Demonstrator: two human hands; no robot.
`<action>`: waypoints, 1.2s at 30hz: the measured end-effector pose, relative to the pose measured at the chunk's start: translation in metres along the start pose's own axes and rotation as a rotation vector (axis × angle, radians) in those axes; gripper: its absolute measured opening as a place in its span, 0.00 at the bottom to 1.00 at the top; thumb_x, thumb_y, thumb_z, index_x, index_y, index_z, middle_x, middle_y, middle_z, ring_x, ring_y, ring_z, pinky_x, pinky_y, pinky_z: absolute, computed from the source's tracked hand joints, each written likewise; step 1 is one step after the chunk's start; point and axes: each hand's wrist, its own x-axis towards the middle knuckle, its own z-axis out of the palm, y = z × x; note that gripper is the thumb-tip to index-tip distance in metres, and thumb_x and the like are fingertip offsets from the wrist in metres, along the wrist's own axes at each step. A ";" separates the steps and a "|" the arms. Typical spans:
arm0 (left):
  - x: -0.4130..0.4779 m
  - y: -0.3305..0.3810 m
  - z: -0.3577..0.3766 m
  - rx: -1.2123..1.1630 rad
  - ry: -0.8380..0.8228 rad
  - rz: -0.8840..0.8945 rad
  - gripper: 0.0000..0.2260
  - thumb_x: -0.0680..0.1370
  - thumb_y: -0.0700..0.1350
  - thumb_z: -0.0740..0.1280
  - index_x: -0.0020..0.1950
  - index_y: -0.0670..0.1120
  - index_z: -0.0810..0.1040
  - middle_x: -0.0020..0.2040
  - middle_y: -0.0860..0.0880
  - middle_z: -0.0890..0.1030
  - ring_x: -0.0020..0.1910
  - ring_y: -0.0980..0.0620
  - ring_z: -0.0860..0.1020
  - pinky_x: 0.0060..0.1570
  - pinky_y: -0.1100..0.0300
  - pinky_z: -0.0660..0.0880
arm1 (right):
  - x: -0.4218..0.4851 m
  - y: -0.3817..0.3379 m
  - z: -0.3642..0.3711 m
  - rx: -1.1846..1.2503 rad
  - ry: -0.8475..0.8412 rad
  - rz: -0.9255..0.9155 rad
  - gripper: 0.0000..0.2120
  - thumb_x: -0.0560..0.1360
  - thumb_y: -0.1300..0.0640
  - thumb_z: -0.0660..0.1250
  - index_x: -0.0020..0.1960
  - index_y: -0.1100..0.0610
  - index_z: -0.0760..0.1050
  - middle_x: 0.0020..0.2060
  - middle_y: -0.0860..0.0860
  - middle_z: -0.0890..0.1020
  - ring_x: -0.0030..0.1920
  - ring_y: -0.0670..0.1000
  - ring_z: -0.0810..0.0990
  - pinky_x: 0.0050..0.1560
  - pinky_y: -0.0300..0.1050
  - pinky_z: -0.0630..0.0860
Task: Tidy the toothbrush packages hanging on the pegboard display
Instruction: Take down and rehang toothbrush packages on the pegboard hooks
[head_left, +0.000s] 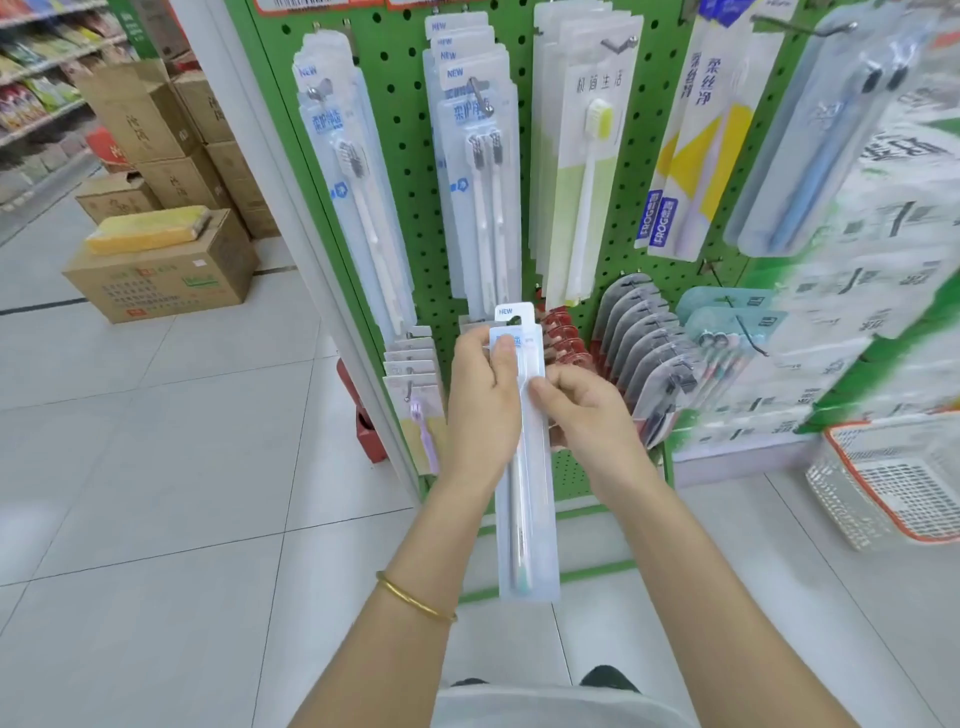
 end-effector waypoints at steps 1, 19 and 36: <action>-0.003 -0.002 0.003 0.026 0.008 0.018 0.11 0.83 0.49 0.54 0.62 0.47 0.69 0.53 0.55 0.75 0.51 0.61 0.74 0.48 0.67 0.68 | -0.001 0.001 0.001 0.014 0.021 -0.012 0.11 0.77 0.57 0.64 0.37 0.60 0.73 0.33 0.53 0.73 0.33 0.50 0.70 0.35 0.45 0.68; -0.046 -0.034 -0.001 0.764 -0.645 0.280 0.39 0.74 0.58 0.69 0.76 0.48 0.50 0.73 0.47 0.62 0.60 0.47 0.74 0.45 0.57 0.66 | 0.018 0.012 -0.039 0.293 0.516 0.187 0.13 0.78 0.56 0.65 0.35 0.56 0.75 0.29 0.54 0.77 0.25 0.51 0.72 0.25 0.40 0.67; -0.033 -0.041 -0.016 0.167 -0.716 -0.300 0.15 0.80 0.52 0.59 0.63 0.46 0.67 0.51 0.41 0.80 0.46 0.43 0.82 0.50 0.43 0.79 | 0.006 0.017 -0.030 0.285 0.192 0.103 0.04 0.77 0.66 0.64 0.50 0.58 0.74 0.34 0.48 0.84 0.33 0.46 0.82 0.34 0.45 0.77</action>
